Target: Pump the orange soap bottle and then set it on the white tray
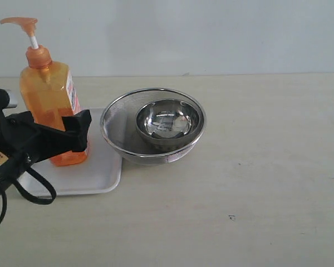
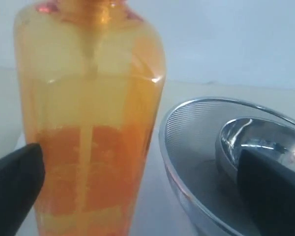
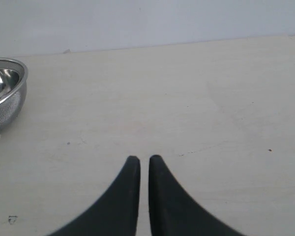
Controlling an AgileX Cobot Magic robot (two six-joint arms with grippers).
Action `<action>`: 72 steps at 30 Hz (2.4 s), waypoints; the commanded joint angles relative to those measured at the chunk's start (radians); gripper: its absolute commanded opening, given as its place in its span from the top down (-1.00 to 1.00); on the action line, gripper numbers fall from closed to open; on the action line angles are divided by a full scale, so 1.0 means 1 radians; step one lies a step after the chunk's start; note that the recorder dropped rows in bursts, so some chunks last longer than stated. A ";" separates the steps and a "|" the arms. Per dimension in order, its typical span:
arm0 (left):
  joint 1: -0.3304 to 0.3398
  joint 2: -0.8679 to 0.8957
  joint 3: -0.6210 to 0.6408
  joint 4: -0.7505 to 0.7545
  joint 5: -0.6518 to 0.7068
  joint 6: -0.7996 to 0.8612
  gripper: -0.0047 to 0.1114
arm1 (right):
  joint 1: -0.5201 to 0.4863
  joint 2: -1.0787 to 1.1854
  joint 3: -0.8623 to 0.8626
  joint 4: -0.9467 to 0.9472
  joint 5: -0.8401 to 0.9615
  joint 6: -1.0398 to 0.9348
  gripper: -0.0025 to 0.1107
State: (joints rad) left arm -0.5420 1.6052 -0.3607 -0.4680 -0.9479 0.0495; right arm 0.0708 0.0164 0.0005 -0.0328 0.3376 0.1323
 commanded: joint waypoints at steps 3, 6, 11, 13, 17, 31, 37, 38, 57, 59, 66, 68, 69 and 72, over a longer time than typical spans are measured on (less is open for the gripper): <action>-0.003 0.071 -0.035 -0.086 -0.113 0.061 -0.89 | -0.002 -0.006 -0.001 0.001 -0.006 -0.003 0.89; -0.003 0.082 -0.046 -0.089 -0.122 0.061 -0.89 | -0.002 -0.006 -0.001 0.001 -0.006 -0.003 0.89; -0.003 0.089 -0.062 -0.100 -0.128 0.065 -0.89 | -0.002 -0.006 -0.001 0.001 -0.006 -0.003 0.89; -0.003 0.089 -0.062 -0.123 -0.125 0.065 -0.89 | -0.002 -0.006 -0.001 0.001 -0.006 -0.003 0.89; -0.003 0.095 -0.062 -0.170 -0.143 0.072 -0.89 | -0.002 -0.006 -0.001 0.001 -0.006 -0.003 0.89; 0.002 0.098 -0.114 -0.171 -0.150 0.139 -0.89 | -0.002 -0.006 -0.001 0.001 -0.006 -0.003 0.89; 0.002 0.146 -0.121 -0.189 -0.181 0.139 -0.89 | -0.002 -0.006 -0.001 0.001 -0.006 -0.003 0.89; 0.002 0.158 -0.123 -0.189 -0.185 0.139 -0.88 | -0.002 -0.006 -0.001 0.001 -0.006 -0.003 0.89; 0.002 0.217 -0.157 -0.191 -0.264 0.271 0.50 | -0.002 -0.006 -0.001 0.001 -0.006 -0.003 0.89; 0.002 0.217 -0.157 -0.191 -0.273 0.278 0.72 | -0.002 -0.006 -0.001 0.001 -0.006 -0.003 0.89; 0.002 0.217 -0.157 -0.232 -0.273 0.254 0.84 | -0.002 -0.006 -0.001 0.001 -0.006 -0.003 0.89; 0.002 0.217 -0.157 -0.218 -0.273 0.239 0.84 | -0.002 -0.006 -0.001 0.001 -0.006 -0.003 0.89; 0.002 0.217 -0.157 -0.212 -0.273 0.225 0.84 | -0.002 -0.006 -0.001 0.001 -0.006 -0.003 0.89; 0.002 0.217 -0.157 -0.177 -0.273 0.200 0.84 | -0.002 -0.006 -0.001 0.001 -0.006 -0.003 0.89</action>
State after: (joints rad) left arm -0.5420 1.8221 -0.5138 -0.6715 -1.1817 0.2688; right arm 0.0708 0.0164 0.0005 -0.0328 0.3376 0.1323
